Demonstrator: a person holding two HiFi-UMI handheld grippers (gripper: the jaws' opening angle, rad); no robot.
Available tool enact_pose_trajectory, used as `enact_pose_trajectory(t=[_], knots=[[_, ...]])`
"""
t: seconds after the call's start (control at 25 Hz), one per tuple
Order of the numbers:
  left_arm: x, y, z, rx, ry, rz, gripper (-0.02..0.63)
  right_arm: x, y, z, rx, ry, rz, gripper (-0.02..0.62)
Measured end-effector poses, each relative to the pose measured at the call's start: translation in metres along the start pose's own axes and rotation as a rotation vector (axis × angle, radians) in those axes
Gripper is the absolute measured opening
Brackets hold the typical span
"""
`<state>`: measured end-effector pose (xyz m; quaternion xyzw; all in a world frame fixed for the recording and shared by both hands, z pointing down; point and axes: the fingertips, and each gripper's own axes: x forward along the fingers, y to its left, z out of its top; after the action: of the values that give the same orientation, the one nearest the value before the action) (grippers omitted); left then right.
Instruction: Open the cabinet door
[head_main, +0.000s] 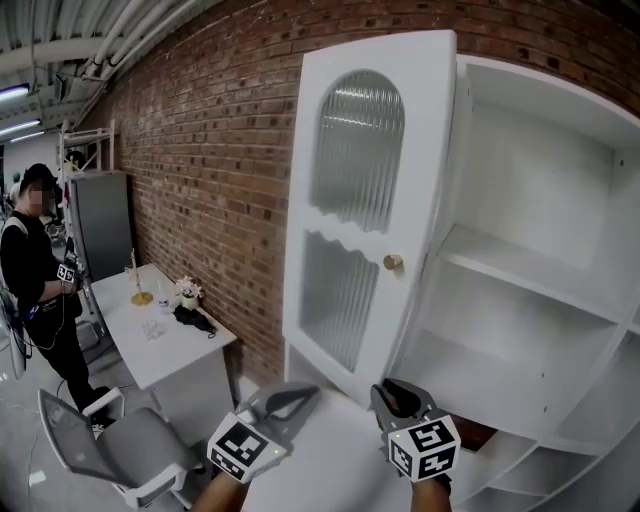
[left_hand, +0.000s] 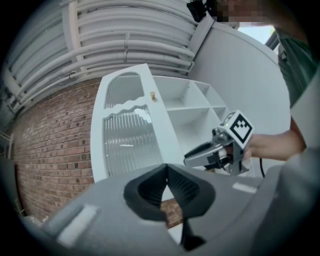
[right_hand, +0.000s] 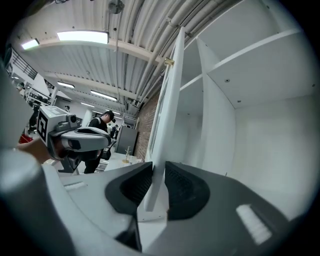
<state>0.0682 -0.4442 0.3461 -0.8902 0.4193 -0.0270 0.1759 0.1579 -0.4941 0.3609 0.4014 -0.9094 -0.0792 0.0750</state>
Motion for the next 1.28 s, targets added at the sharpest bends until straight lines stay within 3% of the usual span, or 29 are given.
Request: enact_pose_trajectory(t=[0.48,1.28], knots=[[-0.062,-0.013,0.003,0.0,0.027,0.143,0.002,-0.013,0.067,0.01,-0.057,-0.023,0.113,0.055],[-0.193,-0.001,0.021,0.012,0.064,0.202,0.002,0.017,0.206,0.043,-0.056,-0.053,0.208,0.017]])
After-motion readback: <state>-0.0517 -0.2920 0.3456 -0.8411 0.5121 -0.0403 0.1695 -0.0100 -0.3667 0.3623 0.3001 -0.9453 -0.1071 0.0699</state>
